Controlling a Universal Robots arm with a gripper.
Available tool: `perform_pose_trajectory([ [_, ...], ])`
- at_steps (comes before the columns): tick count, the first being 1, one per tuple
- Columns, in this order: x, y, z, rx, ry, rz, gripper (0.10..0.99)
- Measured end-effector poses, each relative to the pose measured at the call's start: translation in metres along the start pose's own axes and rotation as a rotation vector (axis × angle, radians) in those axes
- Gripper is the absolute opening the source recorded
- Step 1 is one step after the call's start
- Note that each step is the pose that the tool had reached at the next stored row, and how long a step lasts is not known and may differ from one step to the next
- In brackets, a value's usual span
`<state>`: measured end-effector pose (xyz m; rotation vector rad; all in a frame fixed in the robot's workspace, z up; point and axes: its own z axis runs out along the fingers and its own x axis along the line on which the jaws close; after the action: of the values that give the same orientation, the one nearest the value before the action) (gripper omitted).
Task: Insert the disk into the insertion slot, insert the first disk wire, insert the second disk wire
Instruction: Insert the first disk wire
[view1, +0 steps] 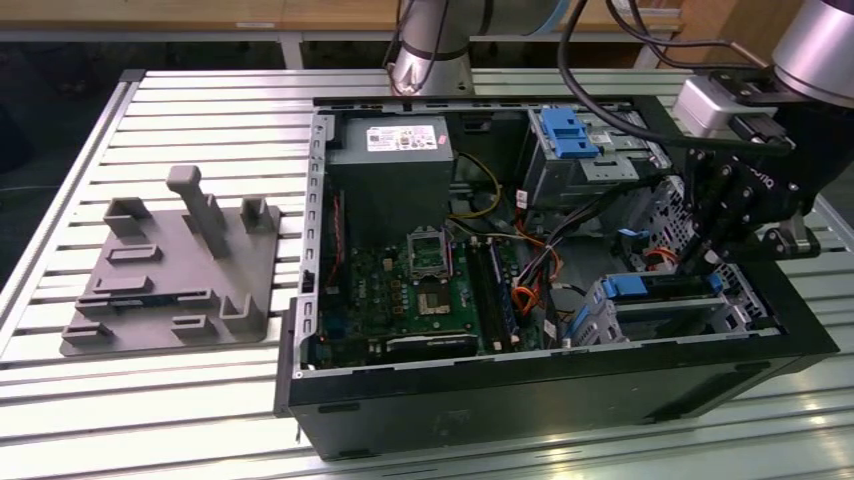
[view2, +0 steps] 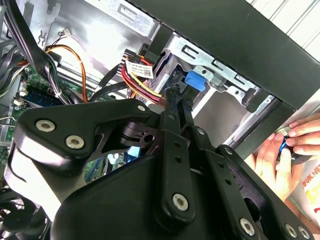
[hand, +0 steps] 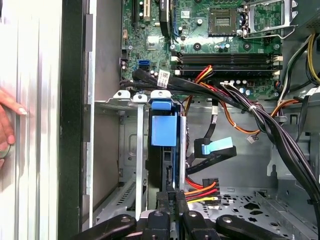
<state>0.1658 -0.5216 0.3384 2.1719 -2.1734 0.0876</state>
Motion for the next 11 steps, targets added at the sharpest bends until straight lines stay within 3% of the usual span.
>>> perform_pose_trajectory([
  [11, -0.0002, -0.0001, 0.0027, 0.000, -0.0002, 0.000, 0.169],
])
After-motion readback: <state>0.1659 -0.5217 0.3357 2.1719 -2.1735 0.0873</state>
